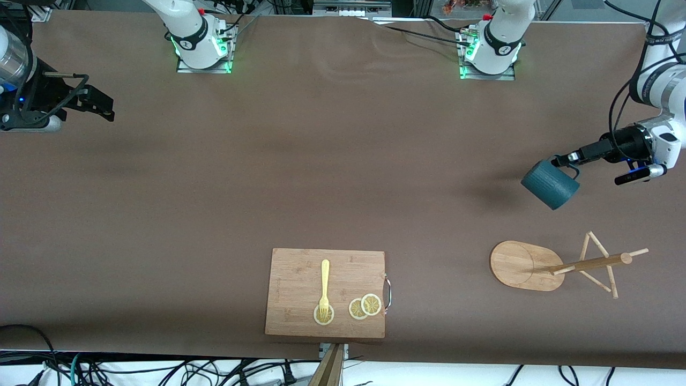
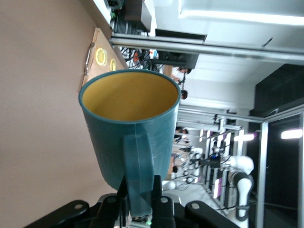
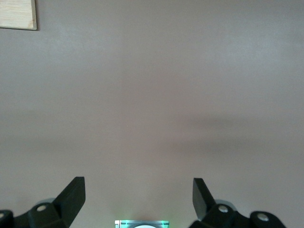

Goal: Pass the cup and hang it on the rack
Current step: 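Lift the mug with the left gripper toward the wooden rack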

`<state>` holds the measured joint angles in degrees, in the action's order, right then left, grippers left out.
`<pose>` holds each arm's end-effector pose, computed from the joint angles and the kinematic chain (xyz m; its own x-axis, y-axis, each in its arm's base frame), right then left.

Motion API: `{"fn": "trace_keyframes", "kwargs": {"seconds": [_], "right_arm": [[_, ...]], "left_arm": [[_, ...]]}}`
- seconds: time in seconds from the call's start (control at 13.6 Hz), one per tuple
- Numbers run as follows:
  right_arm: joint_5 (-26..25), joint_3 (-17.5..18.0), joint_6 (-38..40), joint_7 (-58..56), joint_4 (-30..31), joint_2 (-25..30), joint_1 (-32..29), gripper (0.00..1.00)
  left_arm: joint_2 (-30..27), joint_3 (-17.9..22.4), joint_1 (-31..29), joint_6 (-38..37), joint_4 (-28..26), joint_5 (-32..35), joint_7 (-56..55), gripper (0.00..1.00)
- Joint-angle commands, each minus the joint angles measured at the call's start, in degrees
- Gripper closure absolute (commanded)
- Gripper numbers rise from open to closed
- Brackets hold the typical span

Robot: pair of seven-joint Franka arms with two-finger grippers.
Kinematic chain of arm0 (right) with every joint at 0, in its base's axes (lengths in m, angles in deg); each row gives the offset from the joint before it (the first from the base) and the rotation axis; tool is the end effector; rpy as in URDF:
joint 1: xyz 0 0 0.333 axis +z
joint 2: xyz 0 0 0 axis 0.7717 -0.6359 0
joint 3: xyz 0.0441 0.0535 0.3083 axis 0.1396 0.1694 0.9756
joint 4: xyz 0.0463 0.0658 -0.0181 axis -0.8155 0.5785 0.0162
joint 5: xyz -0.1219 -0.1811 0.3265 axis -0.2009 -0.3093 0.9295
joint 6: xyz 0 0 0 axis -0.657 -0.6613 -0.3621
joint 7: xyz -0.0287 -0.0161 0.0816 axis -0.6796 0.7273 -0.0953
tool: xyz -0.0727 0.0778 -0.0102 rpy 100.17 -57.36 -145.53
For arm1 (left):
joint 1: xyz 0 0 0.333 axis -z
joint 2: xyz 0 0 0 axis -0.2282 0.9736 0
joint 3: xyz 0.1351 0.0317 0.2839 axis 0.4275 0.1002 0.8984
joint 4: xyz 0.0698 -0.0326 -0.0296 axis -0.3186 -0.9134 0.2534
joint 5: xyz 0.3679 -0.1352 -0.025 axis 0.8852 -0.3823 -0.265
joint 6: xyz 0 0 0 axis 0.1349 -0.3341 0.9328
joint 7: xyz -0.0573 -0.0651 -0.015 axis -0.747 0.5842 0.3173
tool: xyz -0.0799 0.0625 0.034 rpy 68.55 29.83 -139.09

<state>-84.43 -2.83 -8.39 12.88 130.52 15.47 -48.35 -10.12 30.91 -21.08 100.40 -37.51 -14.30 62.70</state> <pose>0.5323 0.0279 0.5973 0.9956 0.0258 -0.0898 0.0308 -0.9980 0.0549 0.5028 0.1652 0.3093 0.9505 0.2841 -0.1260 0.1518 -0.0706 0.9859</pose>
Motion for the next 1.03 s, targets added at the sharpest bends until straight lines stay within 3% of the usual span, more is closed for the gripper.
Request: {"fn": "trace_keyframes", "kwargs": {"seconds": [0.0,0.44,0.96], "right_arm": [[-0.44,0.26,1.01,0.31,-0.89,-0.06,-0.32,0.0],[-0.44,0.26,1.01,0.31,-0.89,-0.15,-0.32,0.0],[-0.44,0.26,1.01,0.31,-0.89,-0.15,-0.32,0.0]], "left_arm": [[7.35,-0.58,-0.53,-3.48,7.89,-4.26,-3.02,1.0],[17.01,-0.93,-0.44,-7.0,18.36,-10.68,-6.9,1.0],[23.79,-0.85,-2.11,-11.31,19.96,-16.48,-6.54,1.0]]}}
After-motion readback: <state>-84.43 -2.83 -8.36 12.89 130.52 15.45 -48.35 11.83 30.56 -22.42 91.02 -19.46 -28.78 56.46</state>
